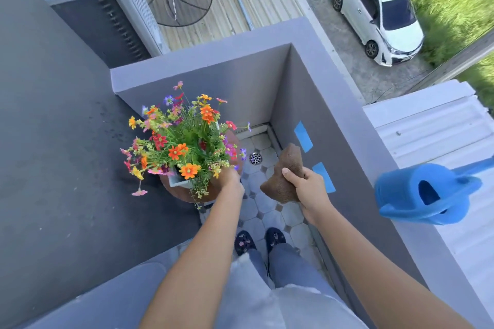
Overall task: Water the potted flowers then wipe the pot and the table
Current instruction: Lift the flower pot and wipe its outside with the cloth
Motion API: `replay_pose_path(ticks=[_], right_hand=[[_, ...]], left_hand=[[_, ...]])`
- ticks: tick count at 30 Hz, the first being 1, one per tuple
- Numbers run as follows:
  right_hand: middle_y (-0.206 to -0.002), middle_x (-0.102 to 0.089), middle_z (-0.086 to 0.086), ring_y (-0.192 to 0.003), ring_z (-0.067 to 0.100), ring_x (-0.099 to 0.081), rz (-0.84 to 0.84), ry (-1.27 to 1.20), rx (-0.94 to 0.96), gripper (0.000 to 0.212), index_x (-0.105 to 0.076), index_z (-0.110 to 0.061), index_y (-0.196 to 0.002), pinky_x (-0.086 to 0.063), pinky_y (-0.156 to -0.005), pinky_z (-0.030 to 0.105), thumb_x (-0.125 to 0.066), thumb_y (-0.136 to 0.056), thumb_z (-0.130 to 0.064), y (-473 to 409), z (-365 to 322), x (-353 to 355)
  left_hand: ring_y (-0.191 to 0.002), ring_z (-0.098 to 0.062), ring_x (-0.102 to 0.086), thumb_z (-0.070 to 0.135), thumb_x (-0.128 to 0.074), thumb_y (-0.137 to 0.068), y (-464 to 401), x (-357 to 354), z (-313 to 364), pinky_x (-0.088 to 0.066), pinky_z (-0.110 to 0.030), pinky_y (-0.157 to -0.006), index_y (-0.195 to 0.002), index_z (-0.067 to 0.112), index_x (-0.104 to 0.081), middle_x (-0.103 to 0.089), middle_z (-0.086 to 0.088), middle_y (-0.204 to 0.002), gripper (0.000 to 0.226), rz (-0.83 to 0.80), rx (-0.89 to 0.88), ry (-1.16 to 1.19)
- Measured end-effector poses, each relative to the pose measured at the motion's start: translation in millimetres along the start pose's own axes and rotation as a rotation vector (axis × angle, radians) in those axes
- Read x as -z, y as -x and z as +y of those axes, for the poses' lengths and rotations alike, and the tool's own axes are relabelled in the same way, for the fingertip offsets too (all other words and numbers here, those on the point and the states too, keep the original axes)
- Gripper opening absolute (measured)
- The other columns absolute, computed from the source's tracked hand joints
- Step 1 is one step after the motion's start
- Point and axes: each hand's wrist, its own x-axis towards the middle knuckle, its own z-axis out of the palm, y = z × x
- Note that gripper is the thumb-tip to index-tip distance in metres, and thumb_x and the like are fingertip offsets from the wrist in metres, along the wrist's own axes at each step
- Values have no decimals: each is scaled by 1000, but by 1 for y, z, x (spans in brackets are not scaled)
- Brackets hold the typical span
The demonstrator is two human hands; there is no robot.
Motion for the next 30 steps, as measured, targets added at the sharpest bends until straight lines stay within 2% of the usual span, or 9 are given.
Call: replay_pose_path(ticks=[3, 5, 7, 15, 19, 21, 24, 27, 30], right_hand=[[-98, -78, 7, -87, 22, -76, -53, 10, 61, 12, -74, -11, -104, -60, -65, 29, -66, -96, -11, -3, -7, -3], [-98, -79, 5, -92, 25, -76, -103, -10, 85, 15, -74, -15, -106, -62, -73, 35, -64, -96, -8, -6, -13, -8], [-102, -78, 5, -96, 27, -75, -145, -16, 111, 20, -72, -14, -112, -61, -84, 42, -62, -97, -7, -8, -22, -14], [-101, -71, 0, -91, 11, -66, -176, -3, 518, 18, -72, -14, -109, -56, -87, 34, -58, -100, -23, -1, -93, -37], [-112, -57, 2, -96, -3, -55, -181, 136, 673, 23, -67, -15, -108, -39, -86, 12, -52, -104, -31, 11, -125, -59], [-109, -51, 4, -87, -12, -50, -161, 144, 751, 17, -63, -17, -94, -35, -80, 5, -52, -104, -27, 24, -132, -67], [-102, -52, 4, -85, 2, -48, -196, 188, 910, 32, -53, -34, -79, -36, -79, 12, -56, -100, -9, 49, -124, -72], [-101, -60, -1, -92, 6, -54, -250, 237, 989, 16, -67, -11, -91, -40, -82, 14, -58, -95, 1, 68, -91, -71], [-93, -58, -11, -88, 2, -55, -271, 251, 1032, 13, -66, -8, -96, -41, -78, 13, -59, -93, 3, 76, -75, -66]], left_hand=[[-62, -20, -49, 4, -33, -99, 4, 17, 11, -42, -21, -53, -110, 10, -51, -40, -1, -70, 22, 10, -76, -62], [-33, -10, -38, -2, -26, -99, 14, 29, 19, -25, -12, -33, -89, 10, -48, -40, -4, -70, 27, -48, -105, 67], [-25, -3, -27, -1, -21, -100, 29, 38, 26, -17, -14, -28, -78, 13, -42, -39, -2, -70, 33, -157, -96, 125], [-33, -5, -22, -1, -23, -99, 120, 63, 50, -12, -18, -32, -87, 9, -47, -39, -2, -59, 28, -318, -166, -11], [-36, -5, -21, -1, -22, -99, 163, 65, 52, -11, -17, -33, -81, 10, -42, -38, -1, -57, 28, -347, -226, -81], [-36, -5, -22, -2, -22, -98, 176, 65, 54, -11, -17, -32, -75, 12, -40, -36, -1, -58, 33, -348, -261, -67], [-36, -5, -21, -1, -22, -100, 183, 65, 60, -12, -16, -28, -79, 13, -41, -33, -1, -61, 31, -335, -279, 13], [-35, -4, -20, 2, -23, -102, 190, 67, 65, -10, -15, -28, -83, 14, -41, -33, 2, -55, 29, -349, -288, 78], [-34, -4, -20, 0, -23, -101, 196, 71, 66, -9, -15, -29, -81, 15, -40, -34, 4, -47, 30, -352, -313, 80]])
